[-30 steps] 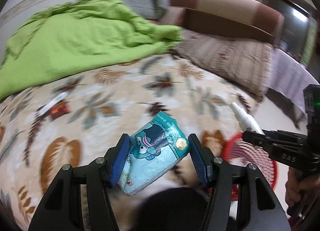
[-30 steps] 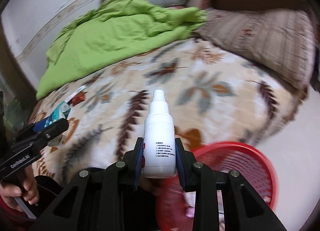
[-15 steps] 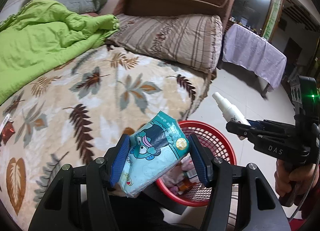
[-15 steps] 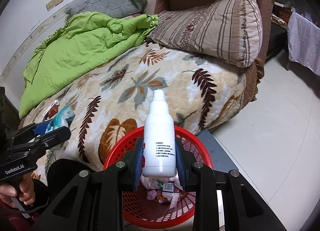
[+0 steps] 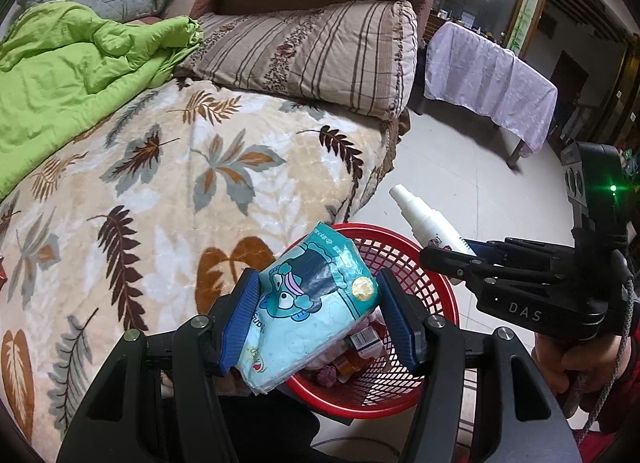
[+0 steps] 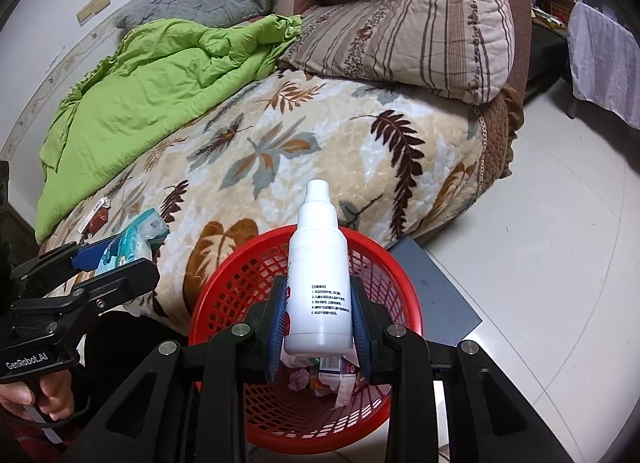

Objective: Collect trash
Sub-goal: 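Open both tools over the red wastebasket to drop the pack and bottle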

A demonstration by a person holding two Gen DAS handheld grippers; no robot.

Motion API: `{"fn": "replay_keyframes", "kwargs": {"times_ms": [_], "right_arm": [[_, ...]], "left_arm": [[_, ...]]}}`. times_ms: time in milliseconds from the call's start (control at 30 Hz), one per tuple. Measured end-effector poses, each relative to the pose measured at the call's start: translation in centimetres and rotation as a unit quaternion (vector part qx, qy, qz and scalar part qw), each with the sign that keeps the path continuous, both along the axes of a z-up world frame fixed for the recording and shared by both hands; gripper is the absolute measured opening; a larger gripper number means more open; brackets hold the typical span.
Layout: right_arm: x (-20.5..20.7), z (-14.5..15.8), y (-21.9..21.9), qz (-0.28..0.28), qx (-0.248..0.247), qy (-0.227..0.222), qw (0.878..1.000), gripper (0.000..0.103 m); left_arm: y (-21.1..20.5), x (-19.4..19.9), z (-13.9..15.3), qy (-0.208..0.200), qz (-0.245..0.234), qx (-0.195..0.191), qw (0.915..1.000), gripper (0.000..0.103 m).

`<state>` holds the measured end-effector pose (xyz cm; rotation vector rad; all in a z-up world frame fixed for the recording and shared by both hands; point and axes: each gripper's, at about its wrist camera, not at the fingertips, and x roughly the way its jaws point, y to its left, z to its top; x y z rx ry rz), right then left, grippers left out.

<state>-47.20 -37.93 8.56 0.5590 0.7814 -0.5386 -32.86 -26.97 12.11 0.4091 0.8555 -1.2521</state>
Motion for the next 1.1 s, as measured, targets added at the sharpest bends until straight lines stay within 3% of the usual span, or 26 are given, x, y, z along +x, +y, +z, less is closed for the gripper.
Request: {"fn": "replay_keyframes", "kwargs": {"times_ms": [133, 400, 800, 1100], "right_arm": [[0.0, -0.6, -0.3, 0.003, 0.010, 0.008, 1.000, 0.037], [-0.2, 0.1, -0.7, -0.006, 0.002, 0.004, 1.000, 0.039], [6.5, 1.6, 2.9, 0.077, 0.003, -0.019, 0.997, 0.039], [15.7, 2.6, 8.5, 0.179, -0.011, -0.018, 0.984, 0.047]], "left_arm": [[-0.5, -0.5, -0.1, 0.000, -0.018, -0.004, 0.9998, 0.067], [0.2, 0.1, 0.2, 0.000, -0.005, -0.004, 1.0000, 0.067], [5.8, 5.5, 1.4, -0.007, 0.092, -0.022, 0.9955, 0.068], [13.7, 12.1, 1.5, -0.007, 0.208, -0.032, 0.9776, 0.069]]}}
